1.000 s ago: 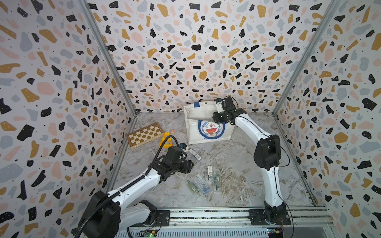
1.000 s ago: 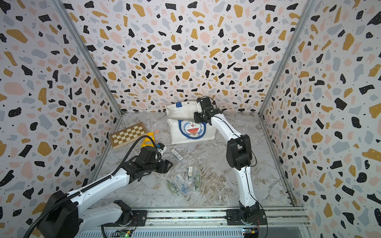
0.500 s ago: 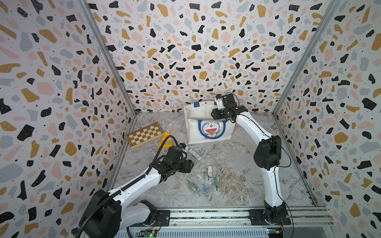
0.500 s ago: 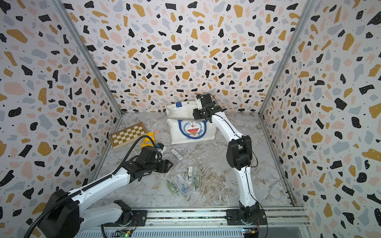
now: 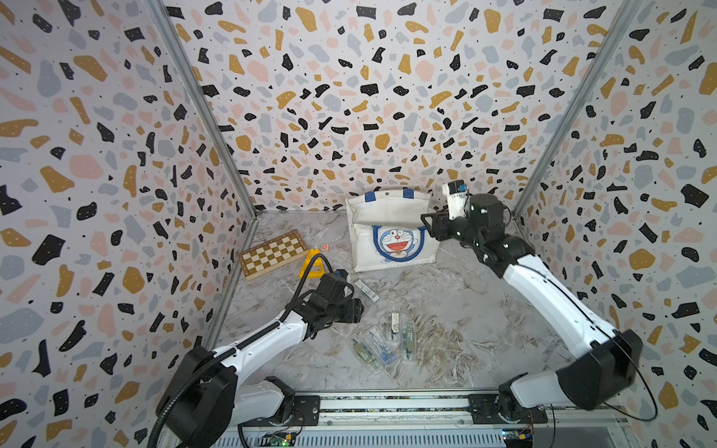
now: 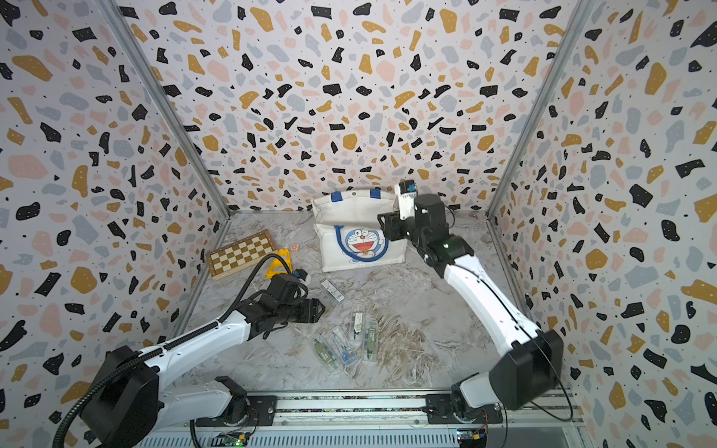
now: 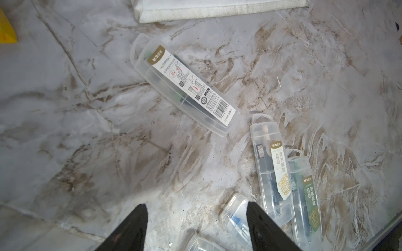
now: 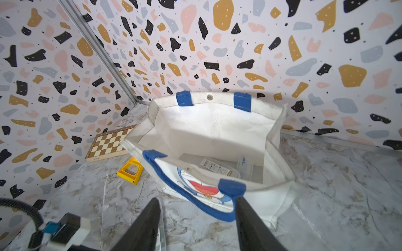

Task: Put the compass set into the canvas bag
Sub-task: Pick up the compass set at the center of the board.

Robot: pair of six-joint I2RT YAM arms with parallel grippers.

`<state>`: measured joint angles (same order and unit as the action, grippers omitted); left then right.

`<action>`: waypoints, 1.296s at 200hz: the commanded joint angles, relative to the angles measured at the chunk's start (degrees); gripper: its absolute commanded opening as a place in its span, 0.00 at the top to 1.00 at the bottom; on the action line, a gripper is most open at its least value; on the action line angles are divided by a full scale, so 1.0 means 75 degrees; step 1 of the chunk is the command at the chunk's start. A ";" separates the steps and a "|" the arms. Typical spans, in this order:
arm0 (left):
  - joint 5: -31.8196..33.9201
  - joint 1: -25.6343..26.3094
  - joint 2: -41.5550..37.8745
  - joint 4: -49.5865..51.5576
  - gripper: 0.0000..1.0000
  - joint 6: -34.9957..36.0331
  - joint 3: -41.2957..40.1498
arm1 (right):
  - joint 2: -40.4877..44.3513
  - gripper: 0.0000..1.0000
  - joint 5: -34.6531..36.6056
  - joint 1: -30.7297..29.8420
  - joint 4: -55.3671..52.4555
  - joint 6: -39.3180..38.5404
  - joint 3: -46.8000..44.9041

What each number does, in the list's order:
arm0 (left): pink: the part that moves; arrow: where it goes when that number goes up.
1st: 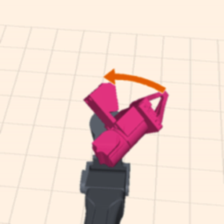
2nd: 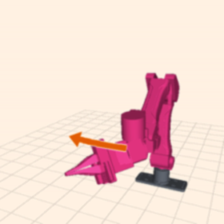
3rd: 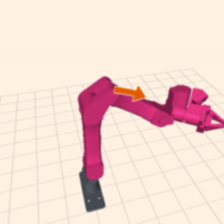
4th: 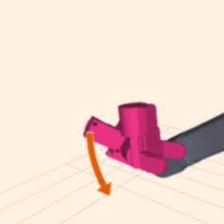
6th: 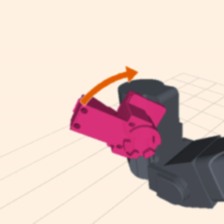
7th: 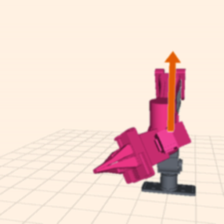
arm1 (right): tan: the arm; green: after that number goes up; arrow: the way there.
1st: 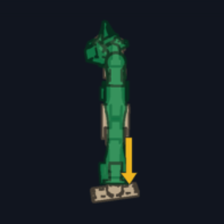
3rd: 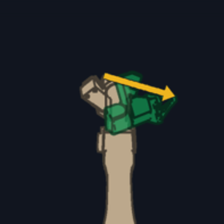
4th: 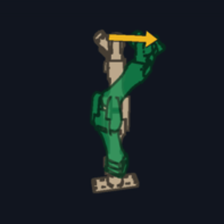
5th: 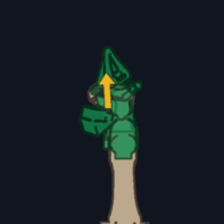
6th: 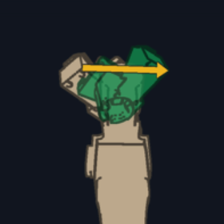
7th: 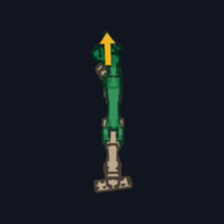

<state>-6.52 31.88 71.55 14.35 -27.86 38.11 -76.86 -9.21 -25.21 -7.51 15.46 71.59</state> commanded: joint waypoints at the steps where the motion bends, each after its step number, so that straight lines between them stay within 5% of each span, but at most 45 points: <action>1: 0.0192 -0.0003 0.0326 0.0182 0.29 -0.0233 0.0578 | 0.0641 0.42 0.0370 -0.0067 0.1416 0.0576 -0.1988; 47: 0.1543 0.0521 0.1118 0.1066 0.27 -0.0726 0.1634 | 0.1125 0.43 0.0682 -0.0221 0.3510 0.1032 -0.5011; 109: 0.2940 0.1165 0.2608 0.1505 0.26 -0.2148 0.2870 | 0.1129 0.43 0.1326 -0.0437 0.5505 0.1176 -0.6612; 186: 0.3582 0.1431 0.4367 0.2117 0.22 -0.3380 0.4383 | 0.0721 0.43 0.1626 -0.0764 0.5643 0.1097 -0.6593; 259: 0.3554 0.1433 0.5181 0.2064 0.21 -0.4019 0.4641 | 0.0480 0.43 0.1581 -0.0775 0.5527 0.1136 -0.6466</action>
<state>18.98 42.46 108.79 28.93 -55.40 71.29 -72.25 2.22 -30.79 33.52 23.38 21.50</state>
